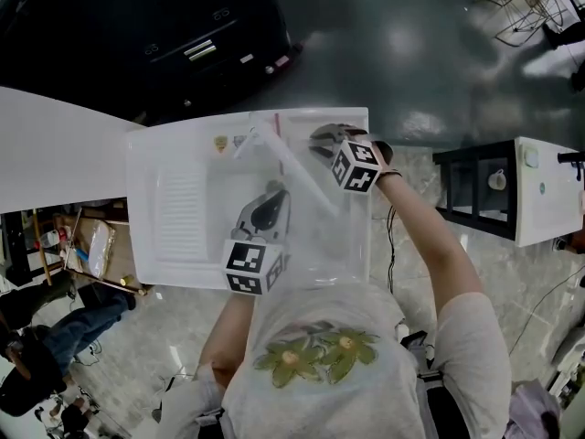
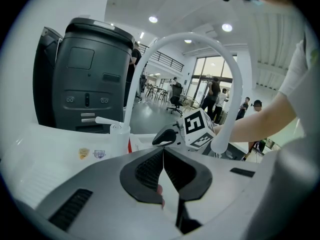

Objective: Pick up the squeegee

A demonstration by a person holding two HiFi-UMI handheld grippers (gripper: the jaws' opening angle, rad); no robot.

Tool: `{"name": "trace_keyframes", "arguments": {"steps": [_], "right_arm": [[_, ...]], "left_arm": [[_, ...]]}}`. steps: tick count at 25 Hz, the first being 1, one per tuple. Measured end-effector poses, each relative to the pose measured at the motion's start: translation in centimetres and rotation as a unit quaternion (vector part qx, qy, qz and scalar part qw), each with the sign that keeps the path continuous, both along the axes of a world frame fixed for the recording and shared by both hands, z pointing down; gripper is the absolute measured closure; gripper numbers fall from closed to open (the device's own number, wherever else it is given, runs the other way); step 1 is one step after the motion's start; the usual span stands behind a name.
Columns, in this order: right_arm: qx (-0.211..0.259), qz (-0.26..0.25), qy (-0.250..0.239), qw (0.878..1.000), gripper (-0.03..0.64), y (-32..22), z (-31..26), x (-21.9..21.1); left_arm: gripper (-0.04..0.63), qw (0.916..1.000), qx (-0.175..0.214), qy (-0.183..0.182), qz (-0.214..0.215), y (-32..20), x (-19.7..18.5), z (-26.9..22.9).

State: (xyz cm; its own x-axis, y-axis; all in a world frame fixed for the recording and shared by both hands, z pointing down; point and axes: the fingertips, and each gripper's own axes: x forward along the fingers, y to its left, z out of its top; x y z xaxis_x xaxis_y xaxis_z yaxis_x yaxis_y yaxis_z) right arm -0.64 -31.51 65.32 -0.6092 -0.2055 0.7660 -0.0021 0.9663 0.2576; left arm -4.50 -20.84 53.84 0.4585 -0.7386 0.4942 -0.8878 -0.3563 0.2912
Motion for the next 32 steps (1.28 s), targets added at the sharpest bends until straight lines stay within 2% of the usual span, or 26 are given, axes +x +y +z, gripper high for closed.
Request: {"name": "trace_keyframes", "arguments": {"steps": [15,32], "right_arm": [[0.0,0.016,-0.009,1.0,0.523,0.5,-1.7,0.8],[0.021,0.038,-0.022,0.999,0.523,0.5,-4.7,1.8]], "left_arm": [[0.583,0.9998,0.018,-0.006,-0.004,0.8,-0.2,-1.4],[0.583,0.999,0.043,-0.011,-0.005,1.5,-0.5,-3.3]]}}
